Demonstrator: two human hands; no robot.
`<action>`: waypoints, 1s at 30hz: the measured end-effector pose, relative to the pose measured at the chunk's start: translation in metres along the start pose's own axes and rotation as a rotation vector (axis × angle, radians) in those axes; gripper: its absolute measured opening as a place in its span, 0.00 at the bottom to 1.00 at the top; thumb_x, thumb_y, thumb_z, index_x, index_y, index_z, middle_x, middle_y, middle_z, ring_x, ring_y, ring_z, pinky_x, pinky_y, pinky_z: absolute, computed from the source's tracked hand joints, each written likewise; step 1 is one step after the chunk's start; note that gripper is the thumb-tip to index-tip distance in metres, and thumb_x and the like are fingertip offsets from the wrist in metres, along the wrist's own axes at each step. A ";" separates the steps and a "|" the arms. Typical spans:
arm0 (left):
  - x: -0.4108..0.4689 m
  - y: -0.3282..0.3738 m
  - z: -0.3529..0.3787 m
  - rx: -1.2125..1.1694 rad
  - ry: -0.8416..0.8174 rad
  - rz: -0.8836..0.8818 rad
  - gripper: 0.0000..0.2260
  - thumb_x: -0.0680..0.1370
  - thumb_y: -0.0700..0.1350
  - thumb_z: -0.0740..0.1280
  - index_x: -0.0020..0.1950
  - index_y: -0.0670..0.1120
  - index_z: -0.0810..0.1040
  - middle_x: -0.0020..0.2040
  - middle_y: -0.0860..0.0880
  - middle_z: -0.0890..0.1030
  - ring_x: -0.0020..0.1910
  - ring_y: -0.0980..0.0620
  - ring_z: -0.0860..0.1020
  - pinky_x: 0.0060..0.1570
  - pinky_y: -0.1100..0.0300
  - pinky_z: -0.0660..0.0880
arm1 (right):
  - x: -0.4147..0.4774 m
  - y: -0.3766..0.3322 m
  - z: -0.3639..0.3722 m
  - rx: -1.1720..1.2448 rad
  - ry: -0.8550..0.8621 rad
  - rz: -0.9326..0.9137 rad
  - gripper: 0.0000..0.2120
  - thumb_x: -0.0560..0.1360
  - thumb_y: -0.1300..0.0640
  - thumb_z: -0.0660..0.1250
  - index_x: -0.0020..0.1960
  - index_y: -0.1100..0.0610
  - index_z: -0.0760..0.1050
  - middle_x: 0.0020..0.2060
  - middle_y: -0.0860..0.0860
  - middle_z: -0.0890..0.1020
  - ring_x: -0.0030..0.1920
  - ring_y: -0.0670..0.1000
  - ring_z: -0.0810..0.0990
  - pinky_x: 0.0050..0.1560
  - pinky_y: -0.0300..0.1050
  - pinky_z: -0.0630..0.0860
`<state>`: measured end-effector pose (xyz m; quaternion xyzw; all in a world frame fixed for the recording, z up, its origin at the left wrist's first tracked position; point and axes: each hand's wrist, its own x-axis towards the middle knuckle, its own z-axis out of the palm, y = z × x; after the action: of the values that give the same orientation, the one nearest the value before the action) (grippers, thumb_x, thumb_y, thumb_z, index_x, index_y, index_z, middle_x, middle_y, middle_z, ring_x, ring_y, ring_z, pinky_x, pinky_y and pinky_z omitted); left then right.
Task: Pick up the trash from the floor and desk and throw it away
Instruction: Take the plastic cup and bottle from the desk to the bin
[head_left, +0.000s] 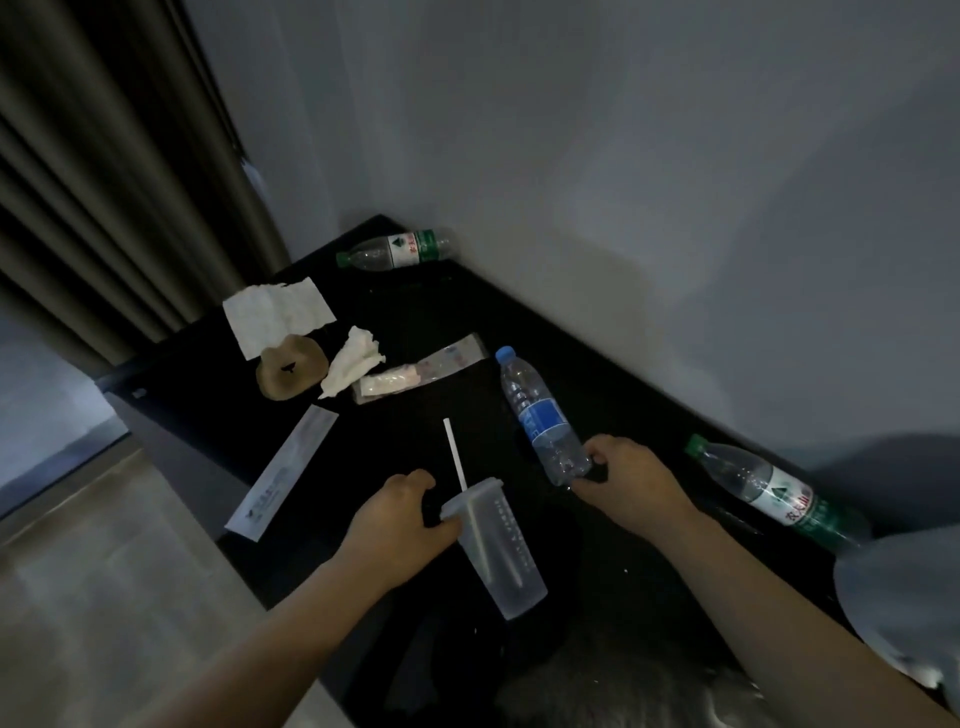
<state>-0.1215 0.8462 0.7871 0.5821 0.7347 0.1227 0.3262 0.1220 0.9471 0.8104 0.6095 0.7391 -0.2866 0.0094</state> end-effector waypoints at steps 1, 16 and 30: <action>0.003 -0.001 0.004 -0.017 -0.002 -0.011 0.28 0.73 0.59 0.69 0.69 0.47 0.69 0.59 0.49 0.75 0.52 0.56 0.76 0.48 0.65 0.73 | 0.009 -0.003 0.002 0.003 0.001 0.025 0.17 0.72 0.50 0.71 0.59 0.53 0.73 0.54 0.51 0.76 0.51 0.47 0.76 0.52 0.43 0.76; 0.054 -0.007 0.062 -0.269 -0.114 -0.379 0.29 0.69 0.65 0.68 0.63 0.48 0.71 0.56 0.50 0.74 0.42 0.56 0.77 0.31 0.67 0.70 | 0.091 0.011 0.061 0.227 -0.020 0.282 0.35 0.69 0.52 0.74 0.70 0.52 0.61 0.64 0.55 0.70 0.62 0.55 0.73 0.58 0.51 0.73; 0.047 -0.008 0.066 -0.731 -0.106 -0.466 0.21 0.62 0.56 0.78 0.49 0.50 0.75 0.48 0.49 0.80 0.44 0.51 0.83 0.42 0.54 0.82 | 0.018 0.035 0.062 0.720 0.012 0.381 0.28 0.70 0.43 0.71 0.65 0.49 0.66 0.46 0.40 0.73 0.45 0.43 0.77 0.36 0.37 0.71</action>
<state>-0.0920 0.8746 0.7168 0.2525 0.7368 0.2679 0.5670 0.1286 0.9397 0.7379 0.7016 0.4655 -0.5164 -0.1560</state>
